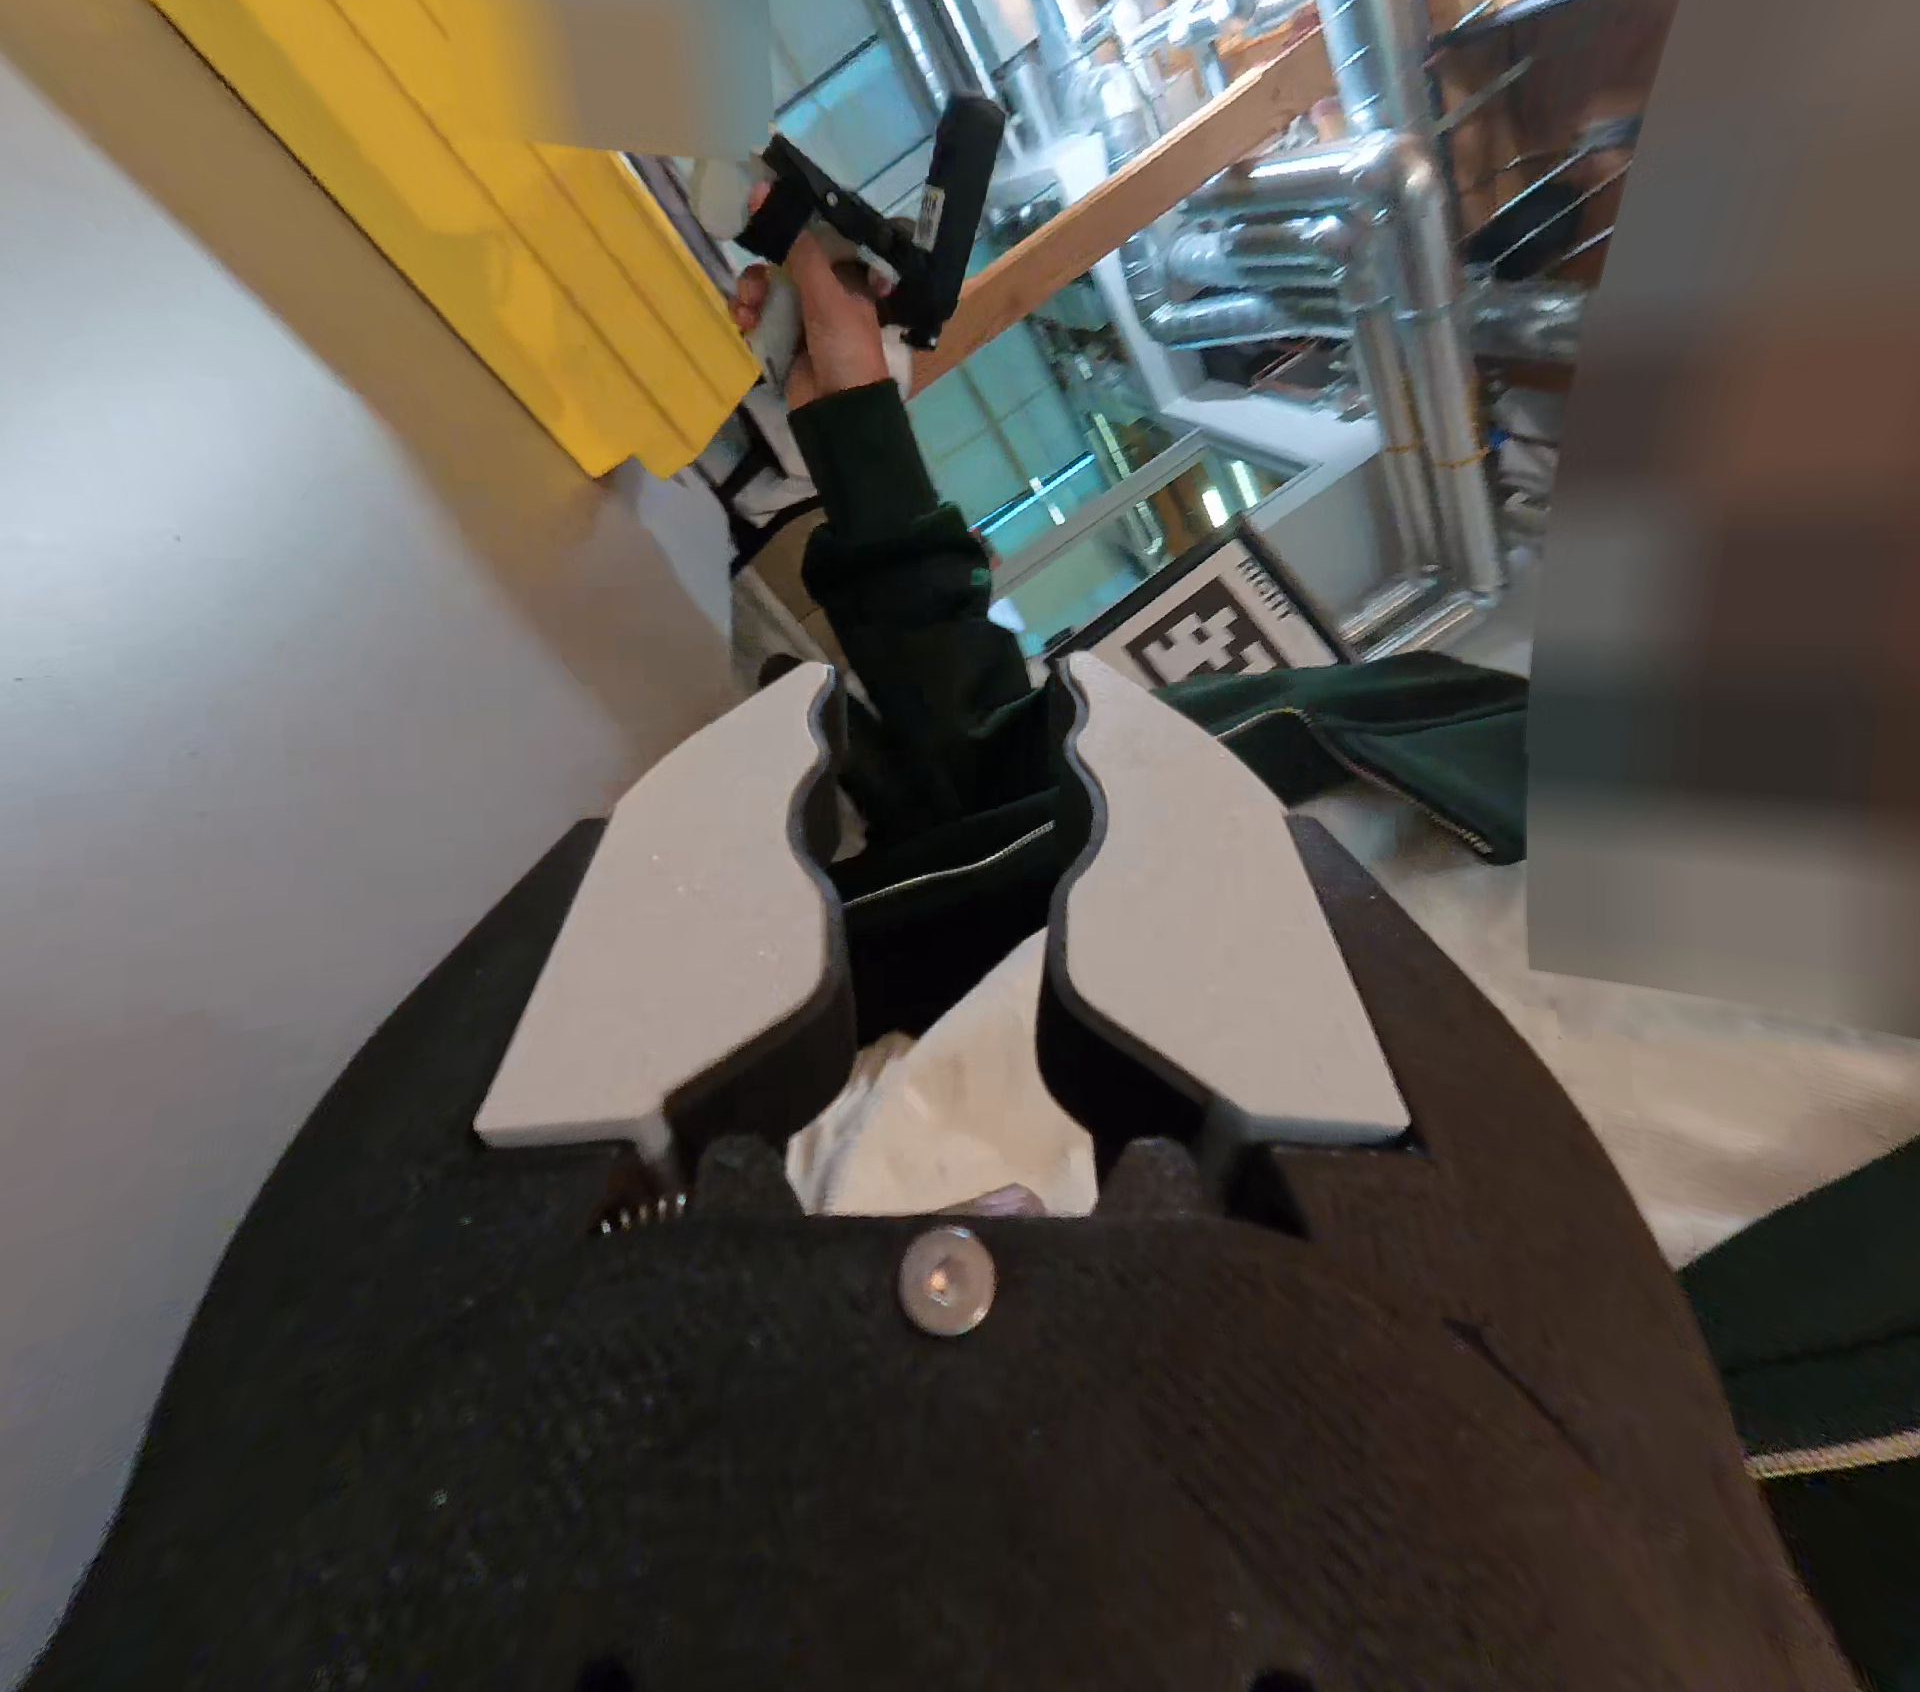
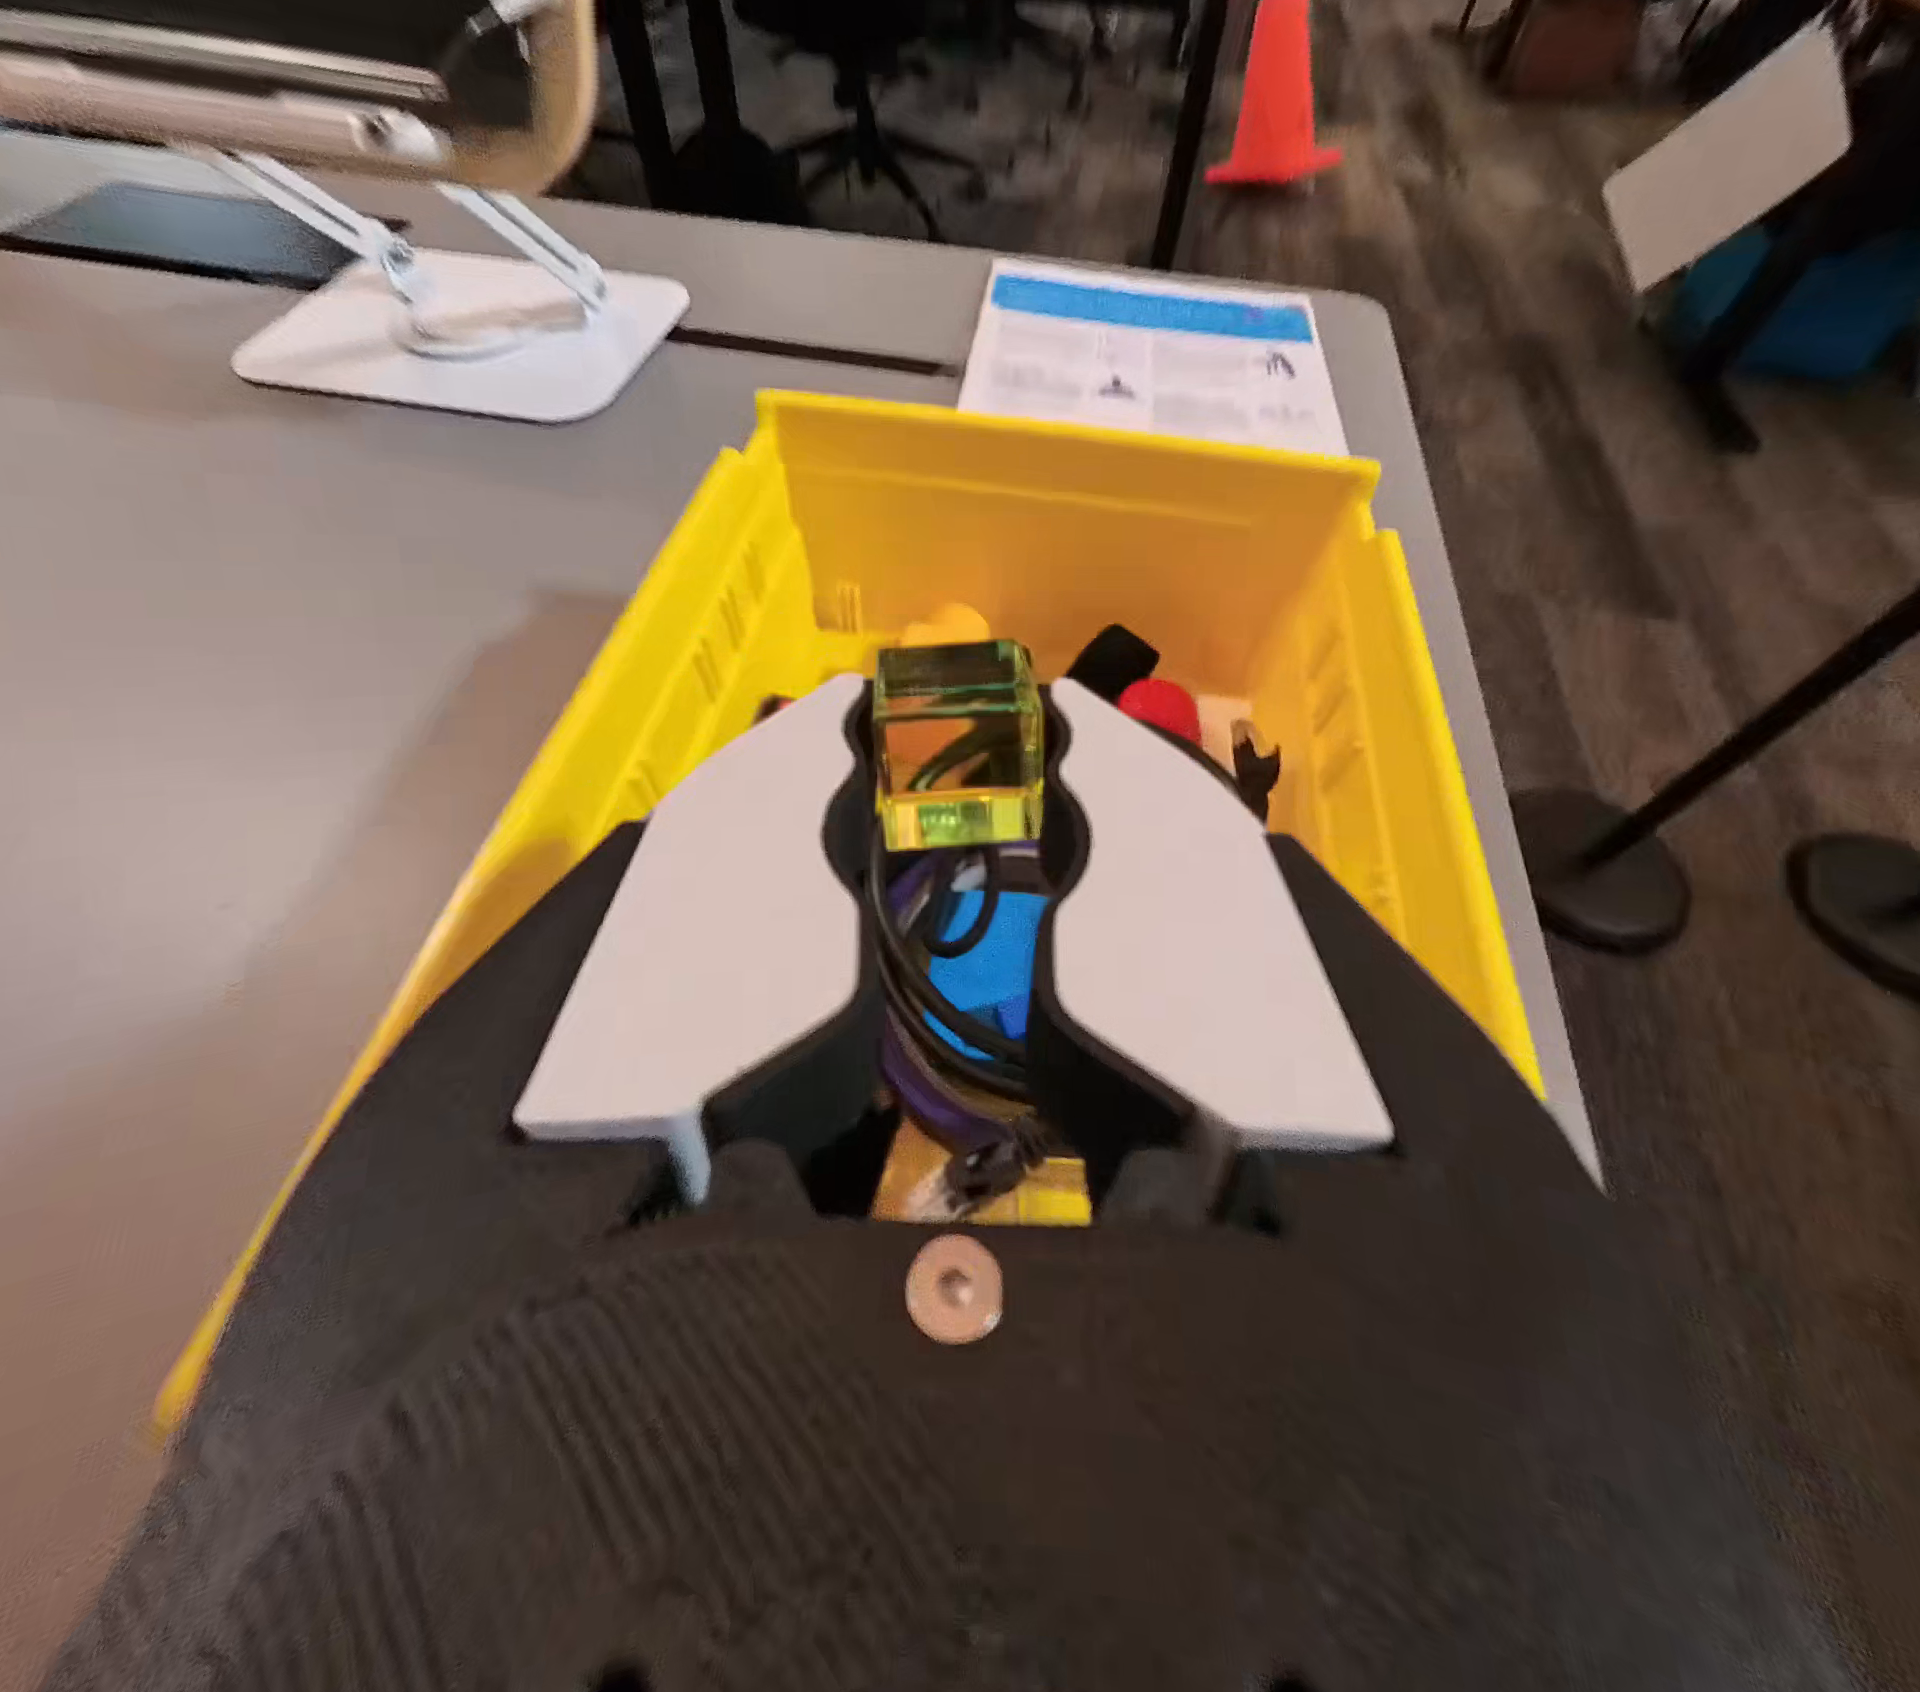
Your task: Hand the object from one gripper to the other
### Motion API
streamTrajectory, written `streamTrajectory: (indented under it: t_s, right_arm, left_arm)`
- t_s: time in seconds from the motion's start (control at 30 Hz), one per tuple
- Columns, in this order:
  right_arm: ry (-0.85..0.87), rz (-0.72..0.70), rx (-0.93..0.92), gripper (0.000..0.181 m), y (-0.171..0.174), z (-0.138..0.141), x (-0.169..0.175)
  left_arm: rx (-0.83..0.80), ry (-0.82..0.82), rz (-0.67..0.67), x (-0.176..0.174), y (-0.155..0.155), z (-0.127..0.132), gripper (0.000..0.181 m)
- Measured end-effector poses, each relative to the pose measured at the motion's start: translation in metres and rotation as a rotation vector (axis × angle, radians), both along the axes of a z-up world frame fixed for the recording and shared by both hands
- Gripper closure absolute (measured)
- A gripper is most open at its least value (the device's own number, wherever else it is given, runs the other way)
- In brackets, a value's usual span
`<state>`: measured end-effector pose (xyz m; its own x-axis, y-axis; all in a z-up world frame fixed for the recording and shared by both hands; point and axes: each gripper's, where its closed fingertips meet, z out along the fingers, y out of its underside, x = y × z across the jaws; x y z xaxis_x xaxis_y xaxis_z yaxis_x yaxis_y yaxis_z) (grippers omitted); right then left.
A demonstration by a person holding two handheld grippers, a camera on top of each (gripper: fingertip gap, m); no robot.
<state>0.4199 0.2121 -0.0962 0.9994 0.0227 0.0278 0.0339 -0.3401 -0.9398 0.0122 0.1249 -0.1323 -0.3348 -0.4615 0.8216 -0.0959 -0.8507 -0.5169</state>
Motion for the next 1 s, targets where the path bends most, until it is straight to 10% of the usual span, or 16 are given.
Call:
streamTrajectory:
  t_s: [0.63, 0.83, 1.0]
  right_arm:
    - [-0.019, 0.015, -0.432, 0.136, 0.113, -0.092, 0.024]
    - [-0.013, 0.005, -0.244, 0.138, 0.101, -0.041, 0.012]
    - [0.024, 0.216, 0.017, 0.138, 0.07, 0.044, -0.08]
  left_arm:
    - [0.15, 0.077, 0.024, 0.008, -0.008, -0.007, 0.134]
    - [0.151, 0.077, 0.026, 0.007, -0.007, -0.008, 0.134]
    - [0.162, 0.089, 0.029, 0.008, -0.006, -0.011, 0.134]
